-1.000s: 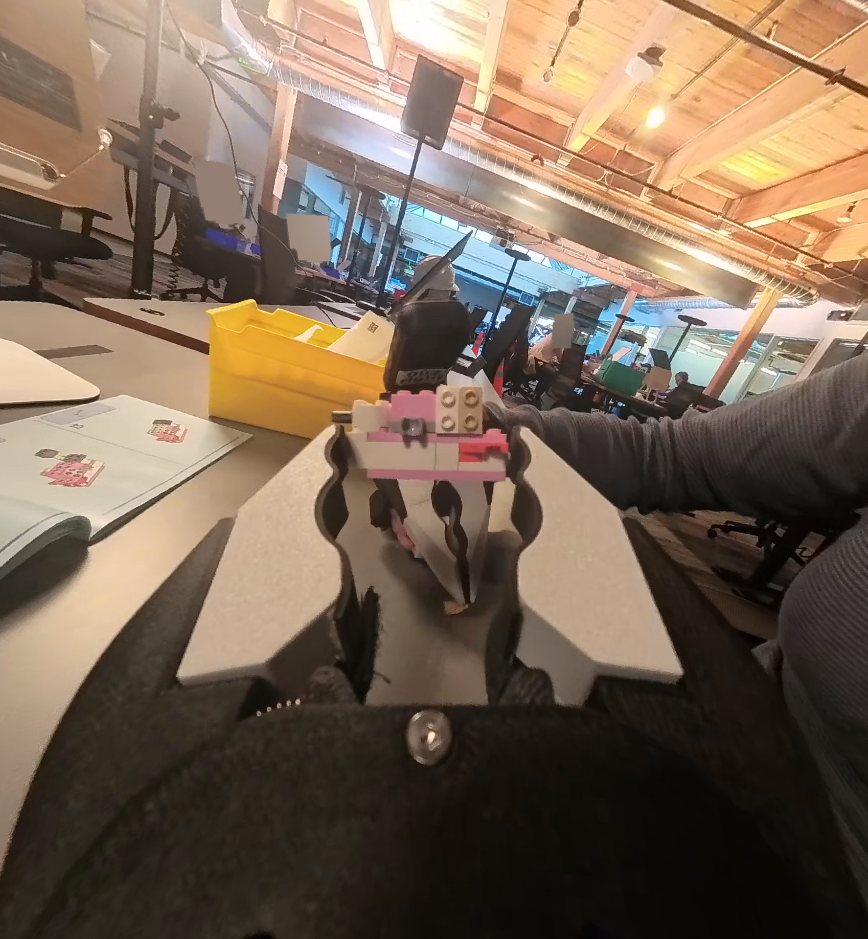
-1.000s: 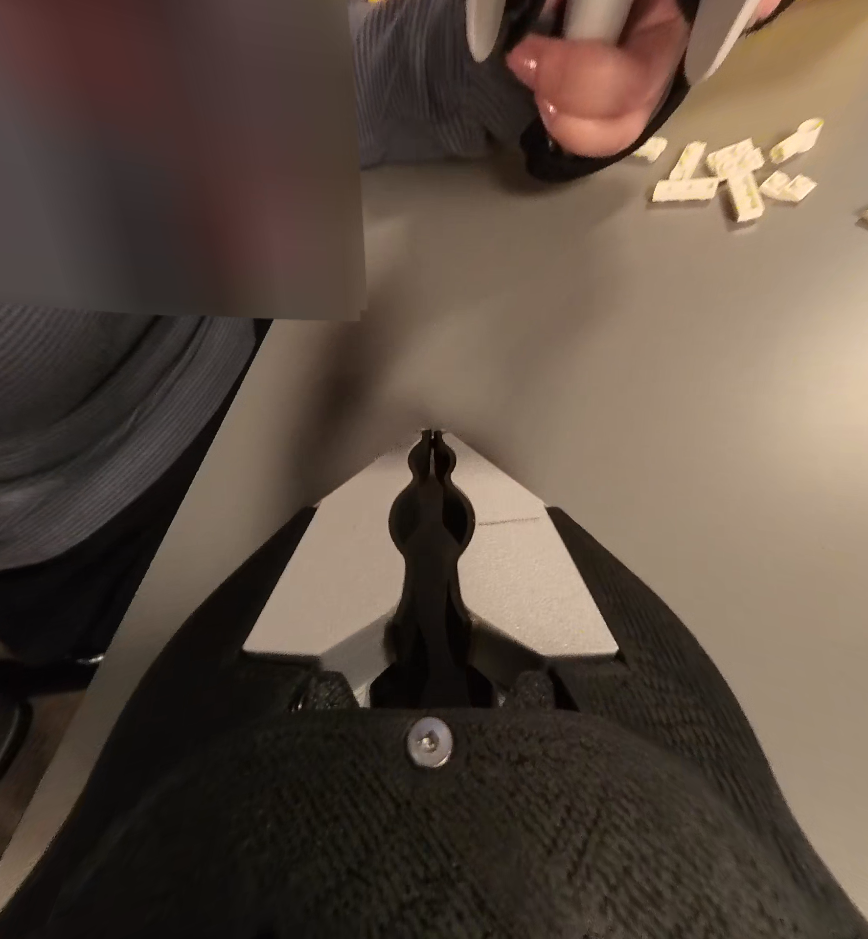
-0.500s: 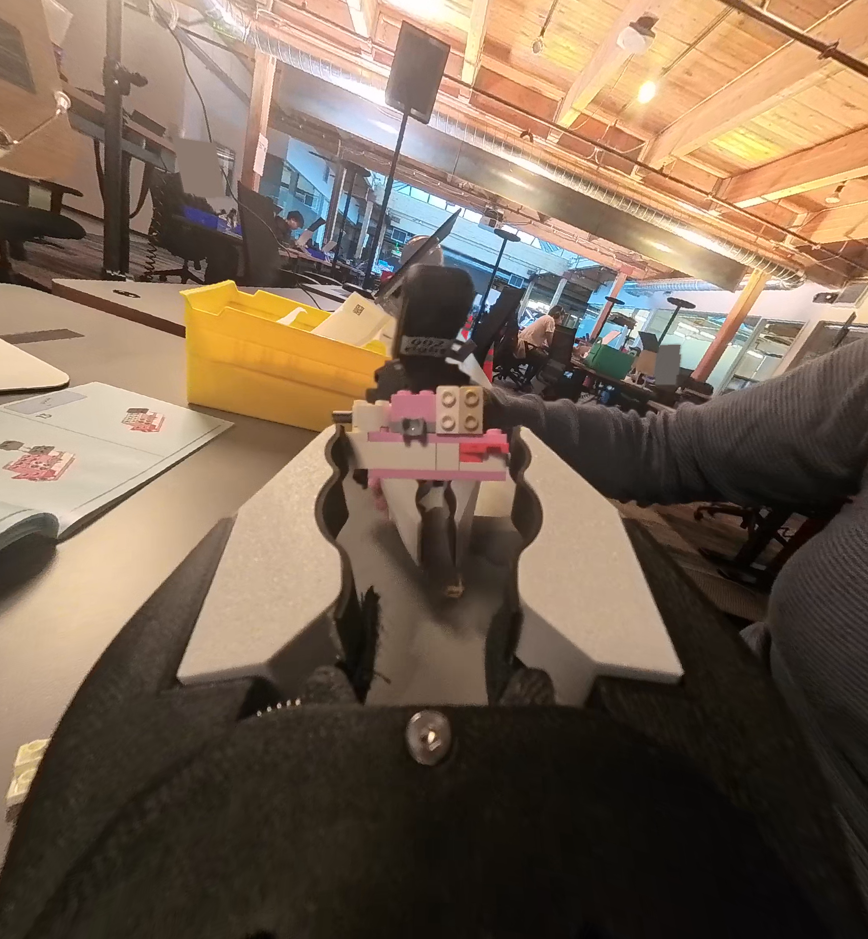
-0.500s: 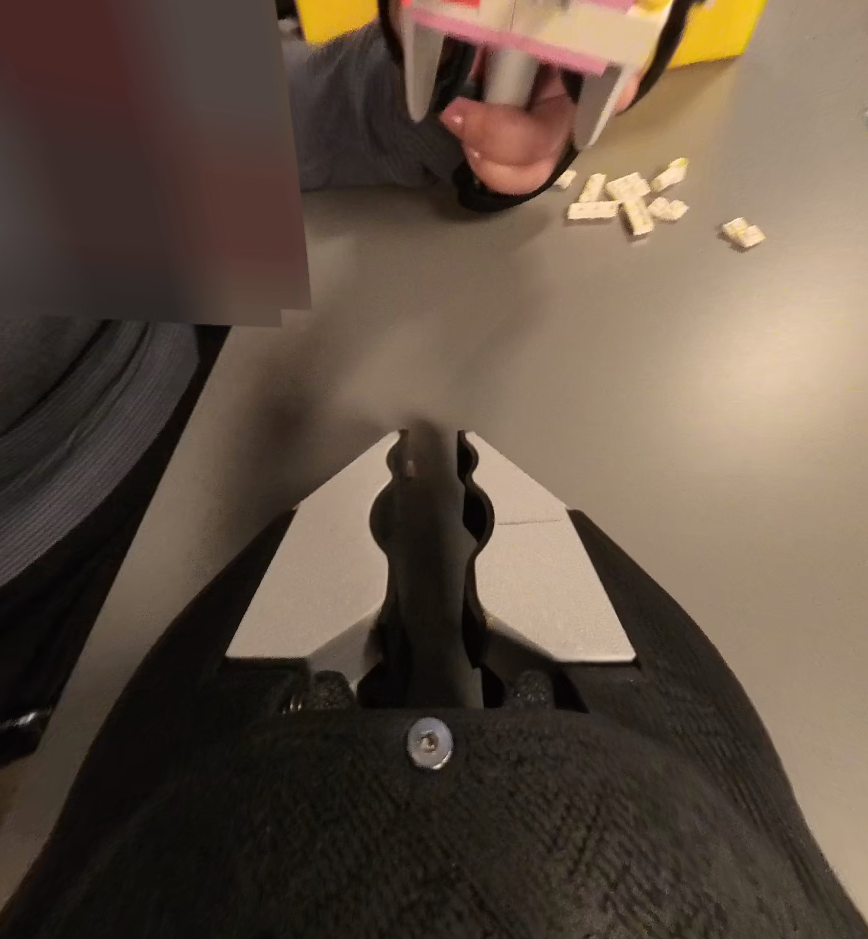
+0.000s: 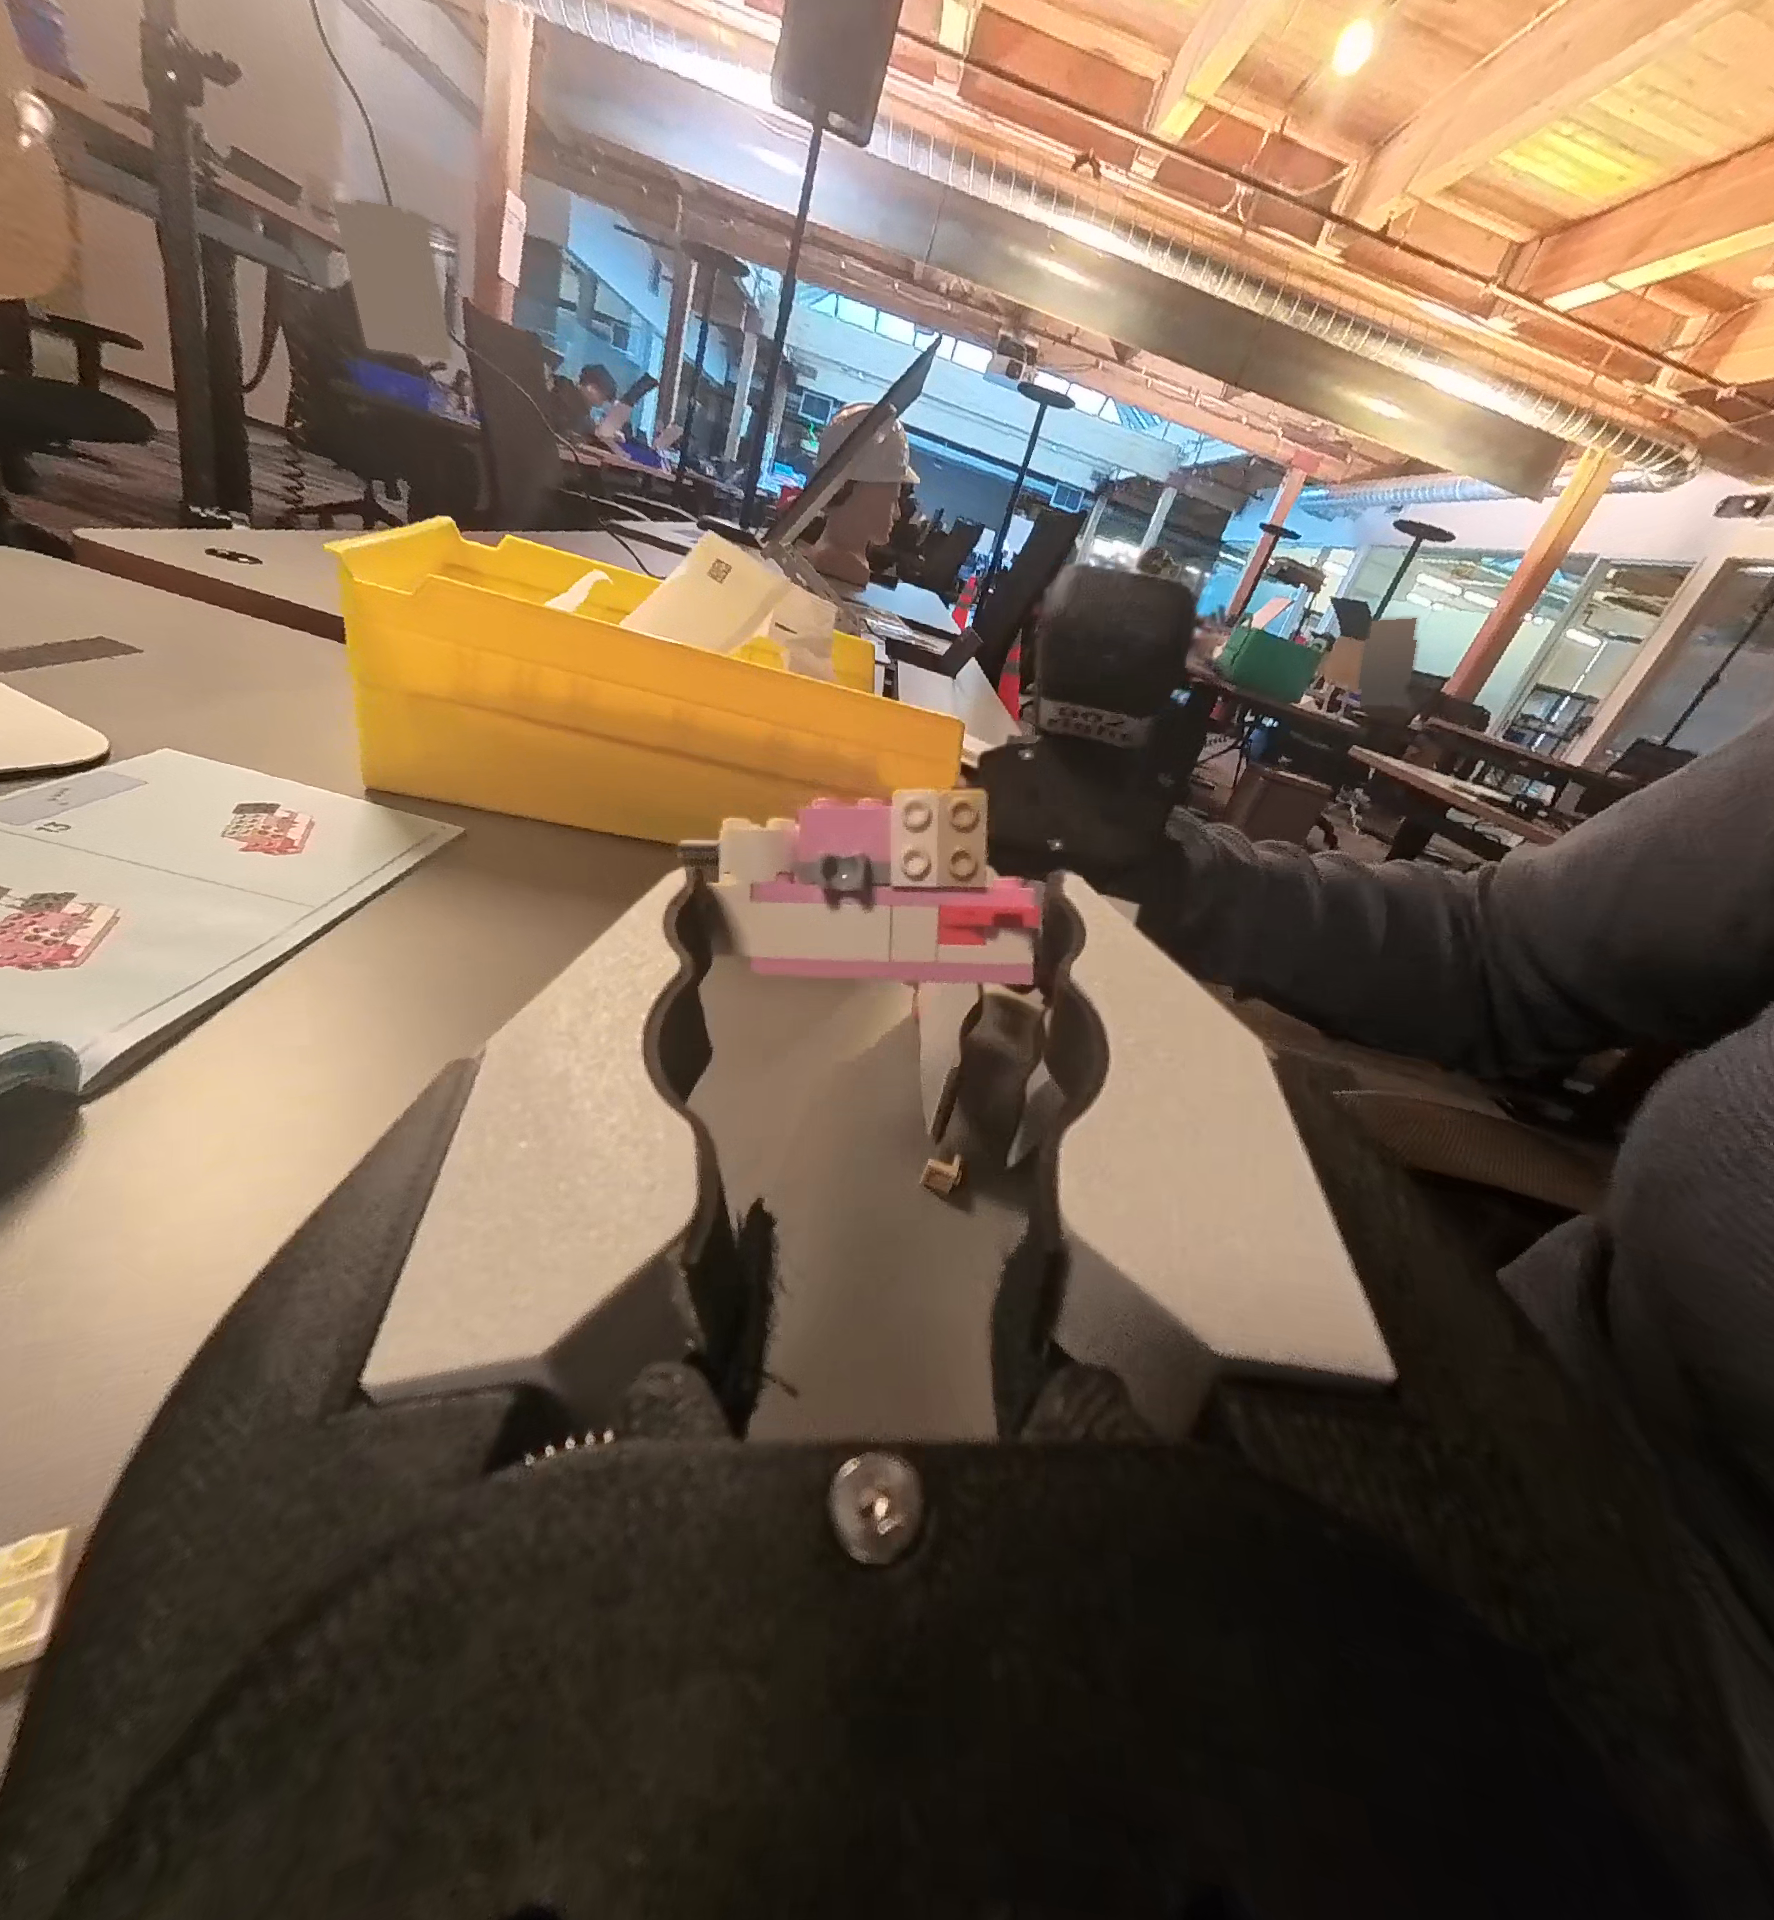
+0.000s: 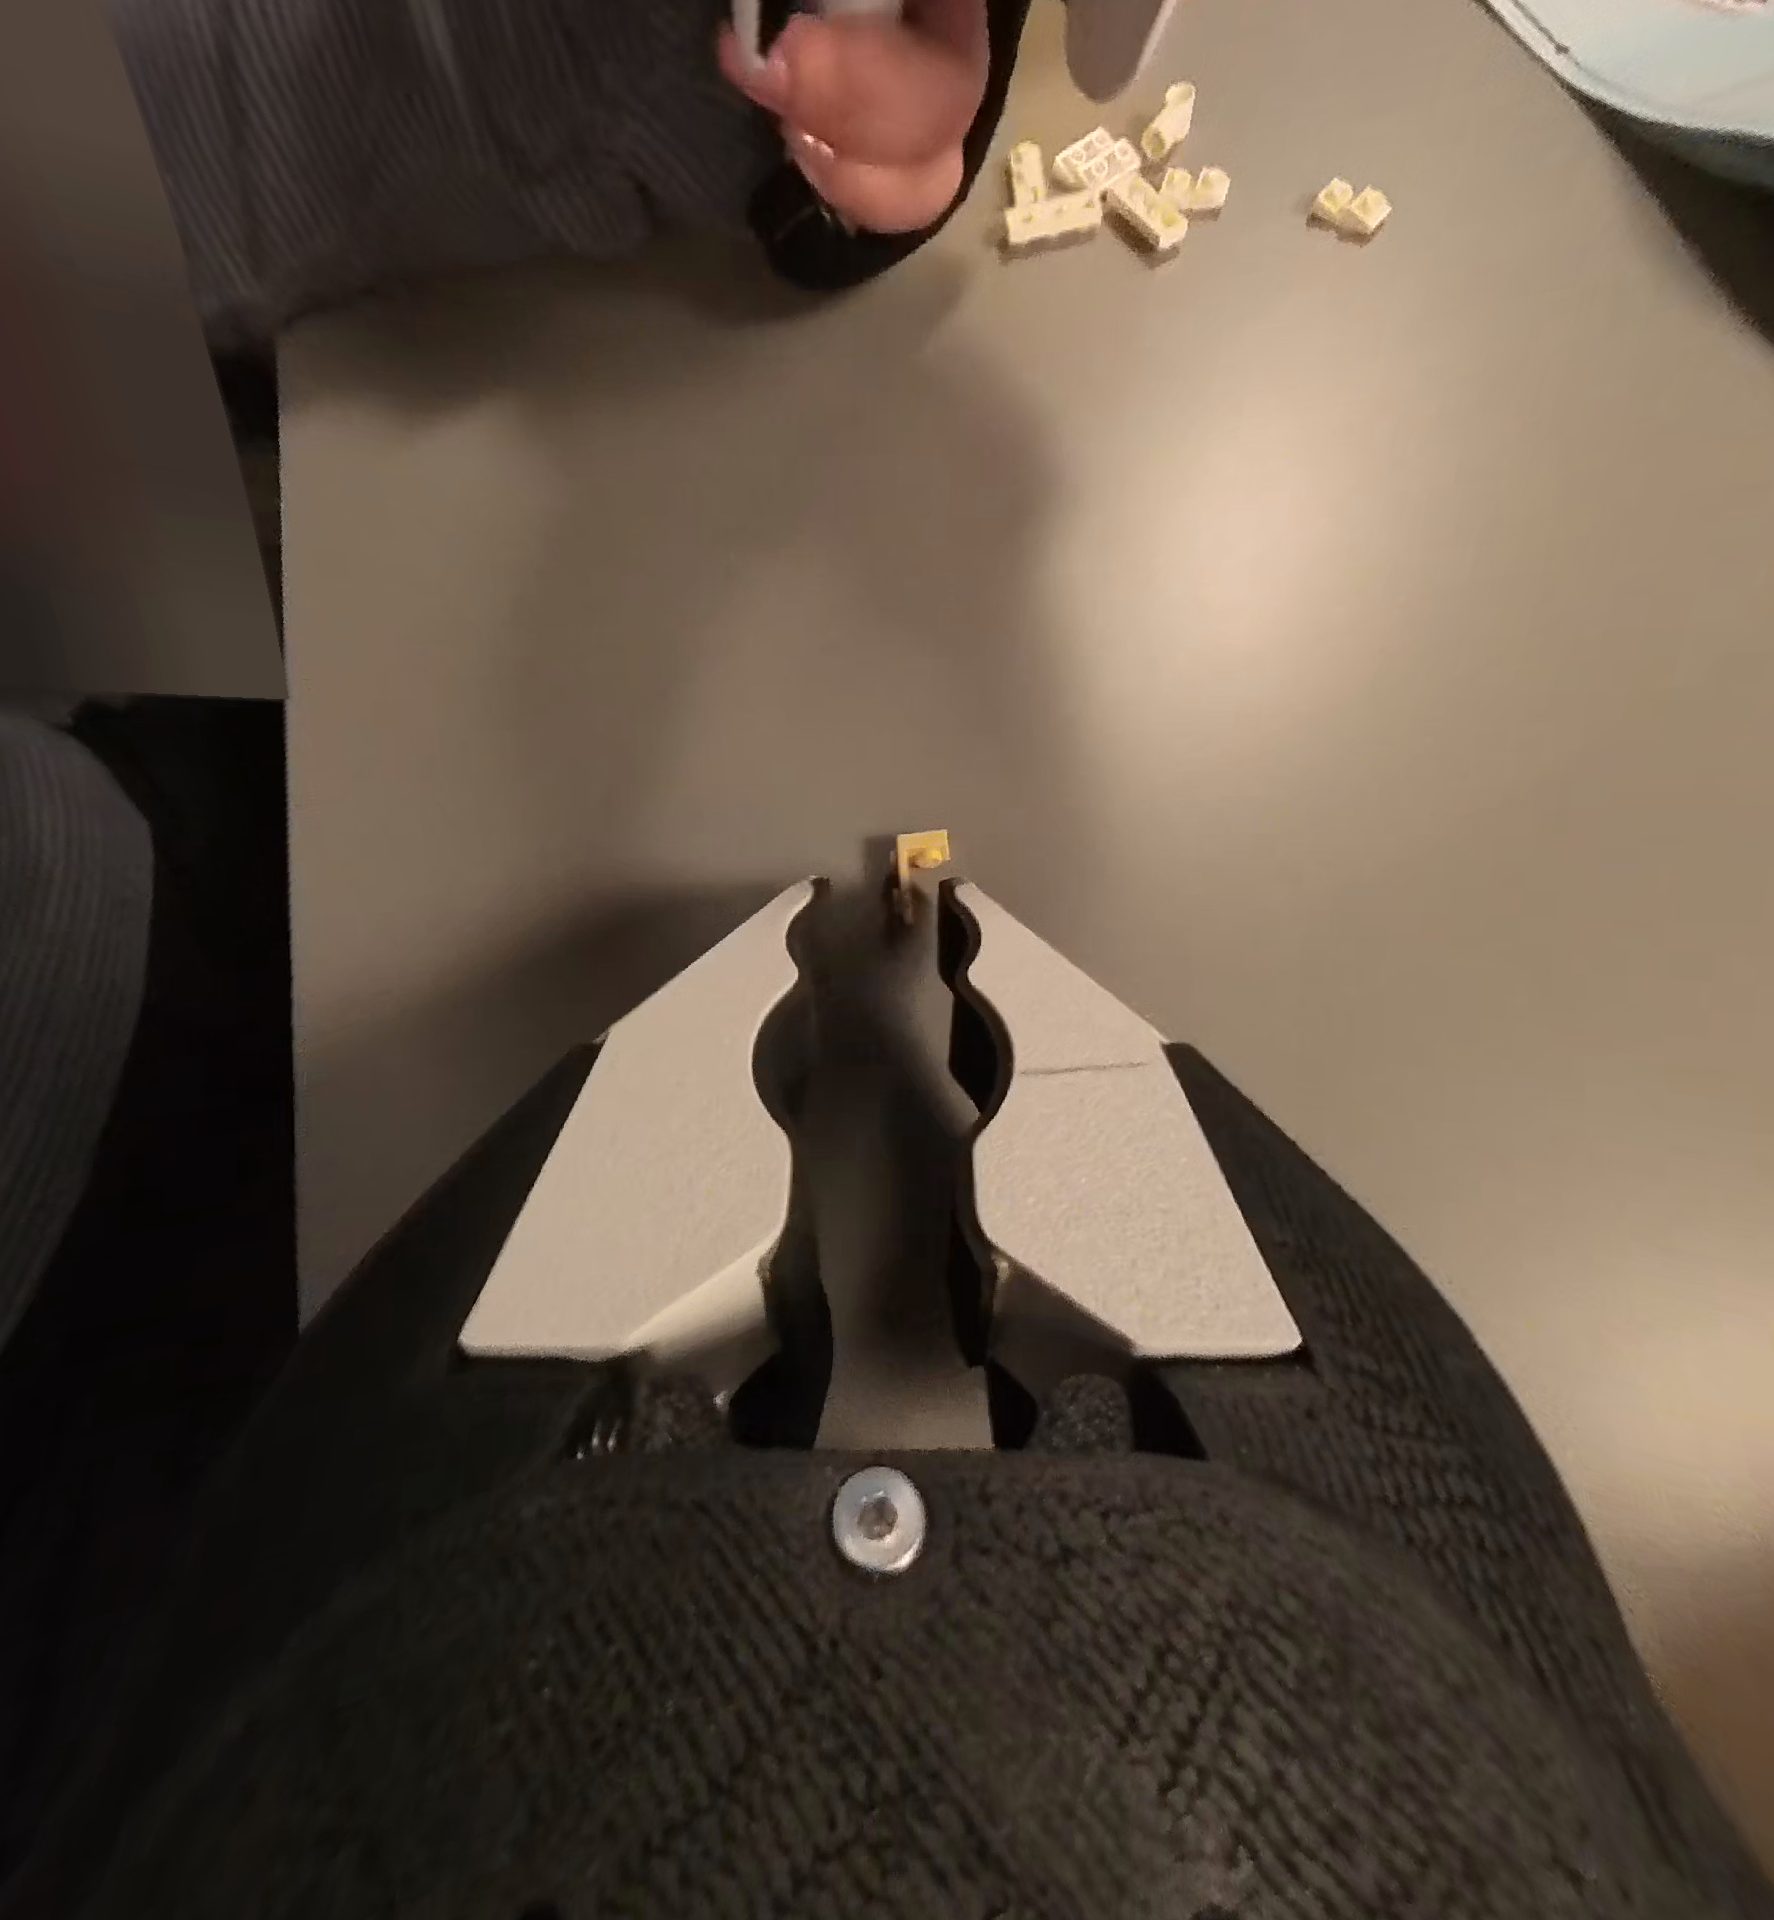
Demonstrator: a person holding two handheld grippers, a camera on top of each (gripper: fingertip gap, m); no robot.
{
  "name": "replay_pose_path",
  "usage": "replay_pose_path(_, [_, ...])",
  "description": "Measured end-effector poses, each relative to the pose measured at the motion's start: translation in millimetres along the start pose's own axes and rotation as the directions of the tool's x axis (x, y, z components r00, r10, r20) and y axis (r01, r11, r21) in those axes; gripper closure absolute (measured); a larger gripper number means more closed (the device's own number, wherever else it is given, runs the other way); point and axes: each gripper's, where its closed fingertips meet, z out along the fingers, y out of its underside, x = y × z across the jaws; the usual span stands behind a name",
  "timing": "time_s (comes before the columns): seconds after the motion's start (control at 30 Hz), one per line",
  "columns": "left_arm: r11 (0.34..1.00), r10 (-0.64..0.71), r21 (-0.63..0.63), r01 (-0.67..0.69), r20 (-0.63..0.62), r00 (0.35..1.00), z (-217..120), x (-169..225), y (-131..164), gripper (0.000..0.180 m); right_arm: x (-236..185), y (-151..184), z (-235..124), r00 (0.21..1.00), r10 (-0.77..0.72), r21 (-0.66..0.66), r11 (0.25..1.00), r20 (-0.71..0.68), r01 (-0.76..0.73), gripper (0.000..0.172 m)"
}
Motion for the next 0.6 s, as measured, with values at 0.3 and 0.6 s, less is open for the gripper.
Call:
replay_pose_path(0.3, [0.998,0.031,-0.063,-0.028,0.033,0.999,3.8,-3.4,10.2,0.117,11.5,-2.3,-9.9,0.936,-0.34,-0.253,0.917,-0.087,0.31,0.171])
replay_pose_path(0.6, [0.992,0.059,-0.115,-0.049,0.081,0.995,4.1,-10.4,17.2,0.117,44.4,14.7,-35.6,-0.016,-0.794,-0.628,-0.494,0.608,0.601,0.17])
